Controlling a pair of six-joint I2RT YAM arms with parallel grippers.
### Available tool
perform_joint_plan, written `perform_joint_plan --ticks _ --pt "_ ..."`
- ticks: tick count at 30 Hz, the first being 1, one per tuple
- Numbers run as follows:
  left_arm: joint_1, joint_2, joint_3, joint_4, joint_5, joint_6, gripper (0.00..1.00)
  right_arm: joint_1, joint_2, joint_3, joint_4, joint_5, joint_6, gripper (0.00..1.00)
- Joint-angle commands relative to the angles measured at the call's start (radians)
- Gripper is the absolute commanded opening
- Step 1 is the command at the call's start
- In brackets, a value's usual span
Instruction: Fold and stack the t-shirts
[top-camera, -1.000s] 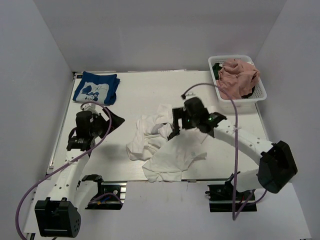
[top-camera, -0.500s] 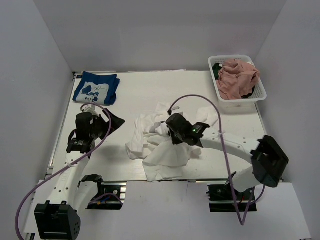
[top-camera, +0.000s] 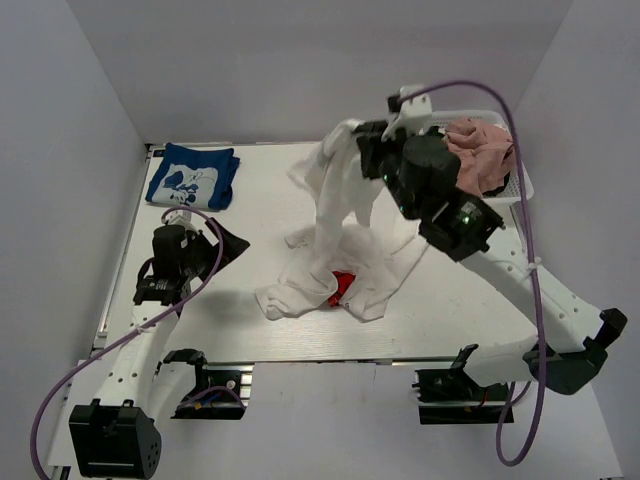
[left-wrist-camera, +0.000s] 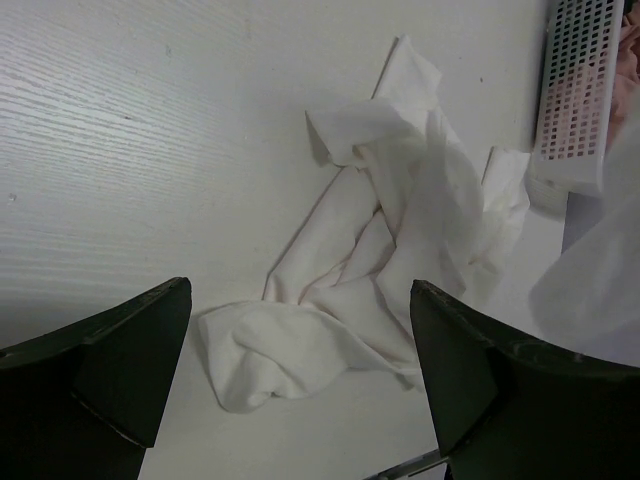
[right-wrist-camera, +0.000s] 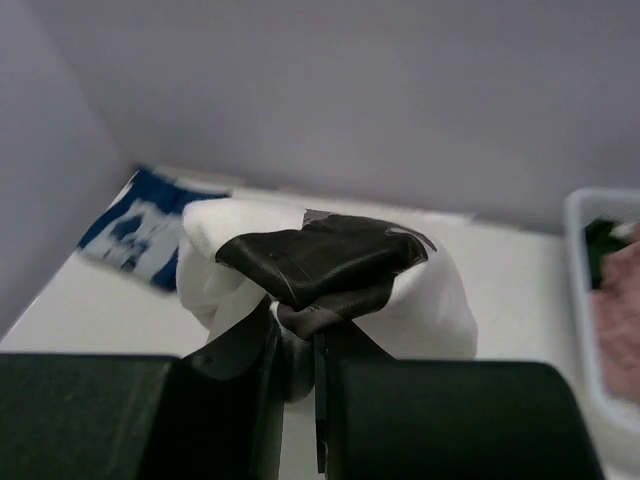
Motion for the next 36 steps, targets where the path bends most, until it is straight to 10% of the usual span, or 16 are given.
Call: perform_joint_plan --ticks 1,10,29,32,33,36 --pt "-0.003 -0.006 0.015 -0.008 -0.017 -0.003 1.00 -0.060 0.076 0.175 0.122 0.179 -0.194 0.00" --pt "-0.003 0.053 0.026 -0.020 -0.037 -0.003 1.00 -0.433 0.430 0.700 0.162 0.262 -0.383 0.00" --pt "-0.003 0.205 0.070 -0.055 0.019 0.046 1.00 -0.965 0.863 0.451 0.015 -0.283 -0.089 0.00" --pt "-0.003 0.205 0.070 -0.081 0.028 0.046 1.00 -0.965 0.842 0.468 -0.049 -0.269 -0.067 0.45" --pt "-0.003 0.195 0.070 -0.092 0.038 0.056 1.00 -0.964 0.833 0.474 -0.068 -0.272 -0.072 0.90" --pt "-0.032 0.195 0.070 -0.066 0.102 0.072 1.00 -0.955 0.745 0.468 -0.164 -0.271 -0.032 0.90"
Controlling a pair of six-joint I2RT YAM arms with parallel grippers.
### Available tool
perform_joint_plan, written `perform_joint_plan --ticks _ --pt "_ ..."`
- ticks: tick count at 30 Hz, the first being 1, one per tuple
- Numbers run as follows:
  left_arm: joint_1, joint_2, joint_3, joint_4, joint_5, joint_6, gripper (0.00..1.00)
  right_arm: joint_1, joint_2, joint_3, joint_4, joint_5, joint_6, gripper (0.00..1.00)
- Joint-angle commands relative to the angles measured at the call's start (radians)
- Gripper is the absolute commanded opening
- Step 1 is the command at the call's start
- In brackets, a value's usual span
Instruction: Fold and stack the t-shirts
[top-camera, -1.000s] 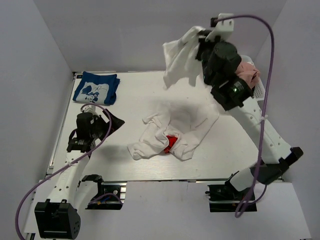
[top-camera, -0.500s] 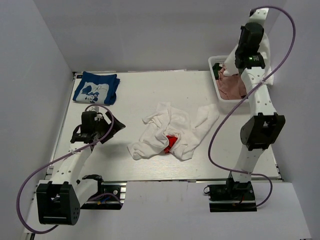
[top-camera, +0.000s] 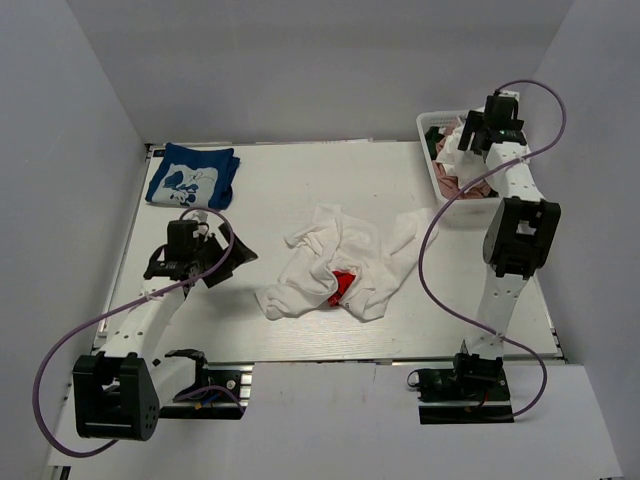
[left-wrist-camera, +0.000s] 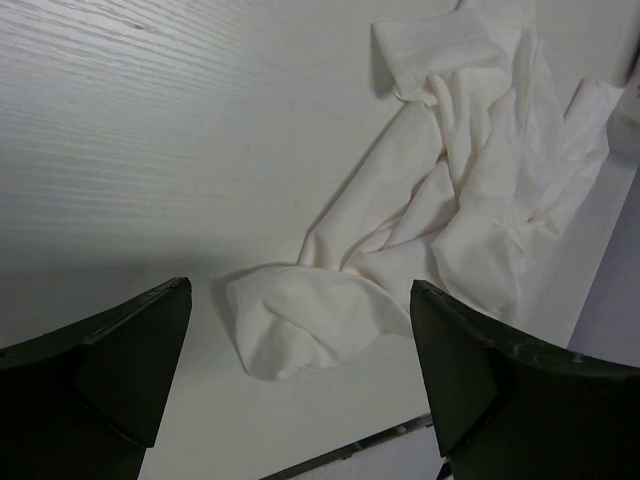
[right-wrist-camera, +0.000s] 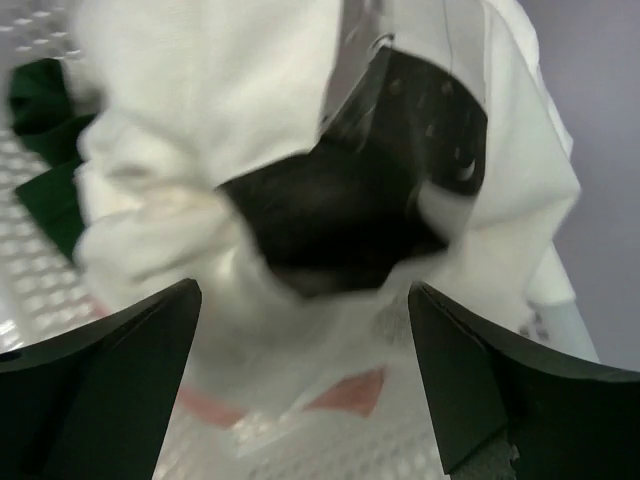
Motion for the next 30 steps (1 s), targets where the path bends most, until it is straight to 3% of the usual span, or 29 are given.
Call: perform_joint_plan --ticks 1,5,8,11,16,20,24,27,28,30 --pt "-0.034 -0.021 0.035 0.020 0.085 0.029 1.00 0.029 -0.230 0.002 -0.090 -0.047 0.103 0.90" --pt "-0.140 0.000 0.118 0.047 0.105 0.070 1.00 0.072 -0.403 -0.156 -0.199 -0.108 0.181 0.90" --pt "-0.299 0.055 0.159 0.107 0.090 0.070 1.00 0.155 -0.538 -0.396 -0.170 -0.103 0.240 0.90" --pt "-0.408 0.159 0.207 0.144 0.083 0.070 1.00 0.239 -0.626 -0.504 -0.133 -0.101 0.310 0.90" --pt "-0.614 0.326 0.298 0.107 -0.087 0.081 1.00 0.331 -0.678 -0.707 -0.122 -0.069 0.353 0.90" --pt "-0.688 0.445 0.390 0.075 -0.218 0.059 1.00 0.338 -0.680 -0.804 -0.118 -0.049 0.399 0.90" --pt "-0.726 0.544 0.463 0.052 -0.292 0.050 0.92 0.333 -0.643 -0.880 -0.082 -0.046 0.450 0.90" --pt "-0.735 0.598 0.517 0.031 -0.321 0.050 0.59 0.330 -0.597 -0.897 -0.061 -0.043 0.487 0.90" --pt "-0.744 0.598 0.526 0.003 -0.335 0.050 0.32 0.330 -0.567 -0.896 -0.049 -0.053 0.502 0.90" --pt "-0.744 0.609 0.535 -0.021 -0.391 0.041 0.07 0.330 -0.547 -0.896 -0.030 -0.066 0.528 0.90"
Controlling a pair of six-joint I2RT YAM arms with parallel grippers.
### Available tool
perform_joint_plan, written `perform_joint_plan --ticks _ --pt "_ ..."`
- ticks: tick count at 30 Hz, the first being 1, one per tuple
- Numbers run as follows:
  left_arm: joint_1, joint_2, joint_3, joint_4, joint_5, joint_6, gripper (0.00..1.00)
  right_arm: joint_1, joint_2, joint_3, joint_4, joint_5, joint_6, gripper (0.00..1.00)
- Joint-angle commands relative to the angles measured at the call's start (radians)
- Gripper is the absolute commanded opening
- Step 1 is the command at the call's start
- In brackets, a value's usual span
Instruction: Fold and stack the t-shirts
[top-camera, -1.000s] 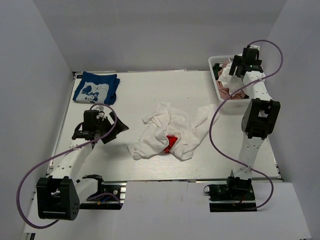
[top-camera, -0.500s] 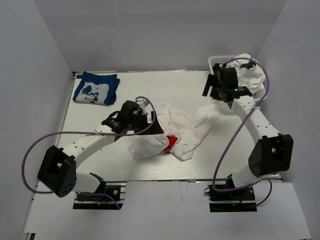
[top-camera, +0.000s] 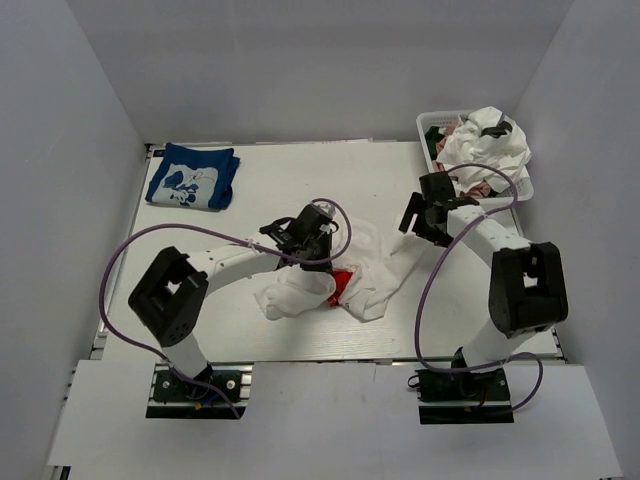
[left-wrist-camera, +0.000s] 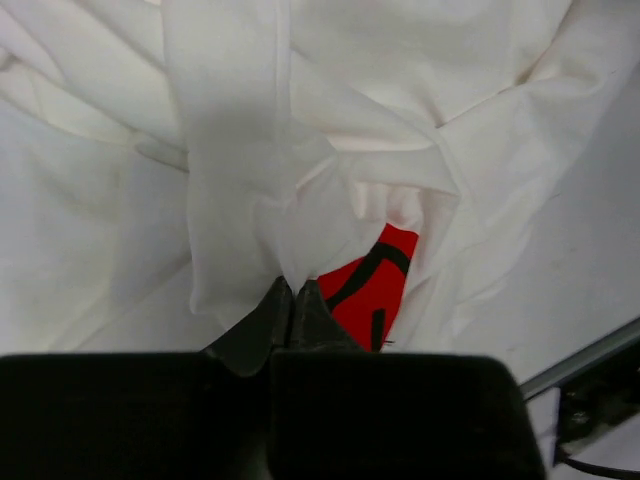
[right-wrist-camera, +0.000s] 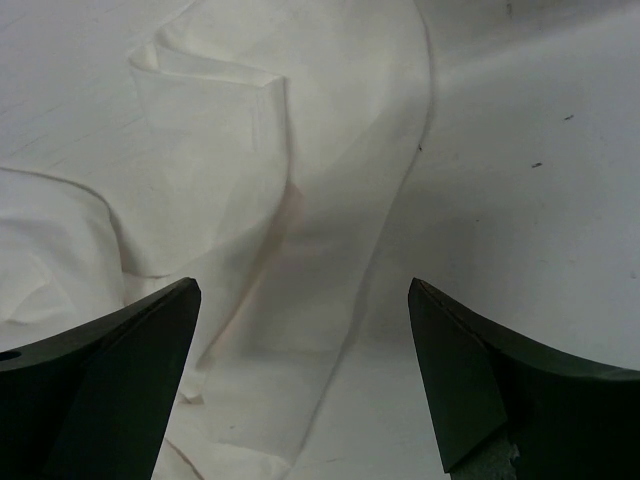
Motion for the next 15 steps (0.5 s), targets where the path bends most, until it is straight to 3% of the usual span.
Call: perform_joint_plan --ticks 1,9,11,12,13,15 --pt "-0.007 -0.031 0.044 -0.079 -0.124 -0.015 0.00 -0.005 0.054 -0.002 0.068 -0.010 0.089 0.90" --pt "-0.007 -0.299 -0.110 -0.079 -0.260 -0.024 0.00 -0.005 0.151 0.008 0.097 0.035 0.169 0.90" --pt "-0.007 -0.354 -0.138 -0.090 -0.274 -0.024 0.00 -0.003 0.164 -0.021 0.092 0.049 0.183 0.86" --pt "-0.007 -0.380 -0.161 -0.101 -0.288 -0.035 0.00 0.000 0.164 -0.029 0.106 0.059 0.186 0.82" --pt "-0.007 -0.426 -0.173 -0.101 -0.288 -0.035 0.00 -0.002 0.166 -0.055 0.110 0.057 0.189 0.64" --pt "-0.007 -0.468 -0.192 -0.101 -0.288 -0.035 0.00 0.000 0.146 -0.096 0.173 0.010 0.182 0.40"
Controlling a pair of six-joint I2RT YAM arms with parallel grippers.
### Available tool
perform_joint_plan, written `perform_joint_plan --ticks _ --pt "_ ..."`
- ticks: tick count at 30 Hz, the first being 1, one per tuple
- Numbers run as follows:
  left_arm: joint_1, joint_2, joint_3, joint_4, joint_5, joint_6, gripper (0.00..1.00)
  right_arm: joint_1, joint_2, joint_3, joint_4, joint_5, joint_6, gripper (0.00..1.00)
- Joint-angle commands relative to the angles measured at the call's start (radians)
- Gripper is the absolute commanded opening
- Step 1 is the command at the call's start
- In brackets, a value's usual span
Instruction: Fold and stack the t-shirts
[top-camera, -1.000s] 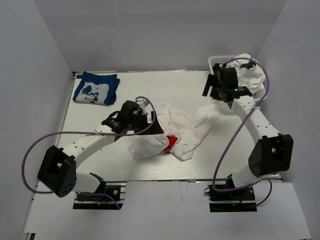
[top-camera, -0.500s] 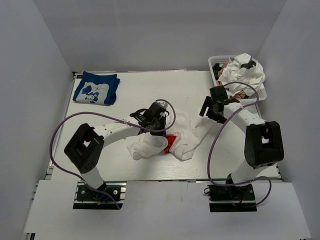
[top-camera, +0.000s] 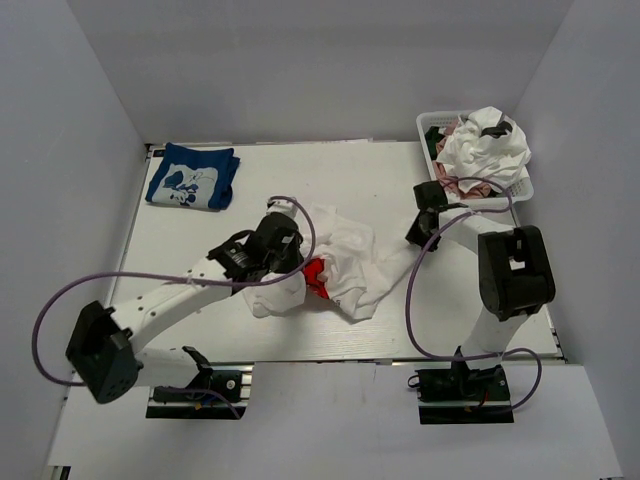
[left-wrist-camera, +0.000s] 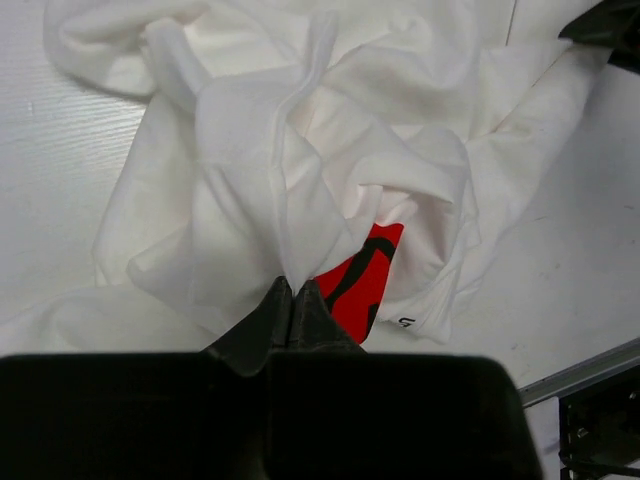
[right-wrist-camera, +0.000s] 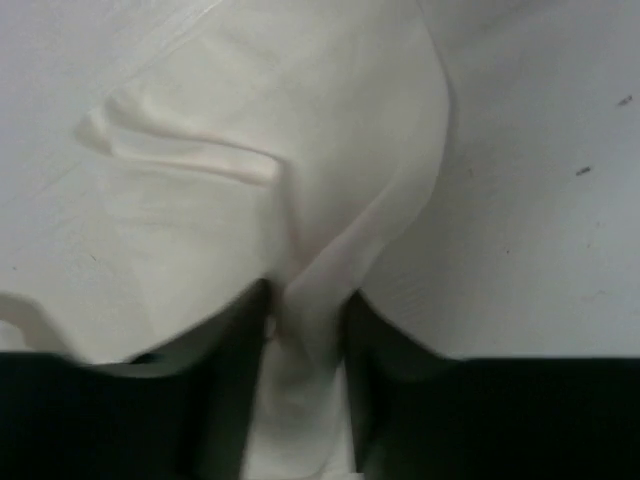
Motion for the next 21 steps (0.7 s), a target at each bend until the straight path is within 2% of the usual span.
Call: perform_joint_plan --ticks 1,2,3,8,9,10,13,17,21 --pt "-0.002 -0.092 -0.035 -0.019 -0.050 -0.012 0.00 0.006 -0.019 -0.089 0.083 -0.039 0.024 0.27" --pt "-0.002 -0.126 -0.035 -0.019 -0.061 -0.002 0.00 0.001 -0.042 -0.095 0.115 -0.062 0.018 0.09" --pt "-0.002 -0.145 -0.035 -0.019 -0.076 -0.002 0.00 0.003 -0.073 -0.100 0.120 -0.096 -0.007 0.00" --pt "-0.002 -0.228 0.081 -0.041 -0.249 0.050 0.00 0.021 -0.289 -0.028 0.076 -0.056 -0.084 0.00" --pt "-0.002 -0.243 0.106 -0.057 -0.278 0.060 0.00 0.021 -0.391 -0.017 0.068 -0.020 -0.097 0.00" --pt "-0.002 -0.279 0.150 -0.058 -0.323 0.061 0.00 0.021 -0.425 0.024 0.036 -0.007 -0.110 0.00" --pt "-0.002 -0.358 0.187 -0.024 -0.355 0.102 0.00 0.023 -0.588 0.096 -0.004 0.050 -0.134 0.00" --pt "-0.002 -0.481 0.273 0.007 -0.312 0.184 0.00 0.021 -0.761 0.245 -0.071 0.080 -0.165 0.00" --pt "0.007 -0.573 0.347 0.028 -0.179 0.245 0.00 0.019 -0.855 0.429 -0.143 0.051 -0.209 0.00"
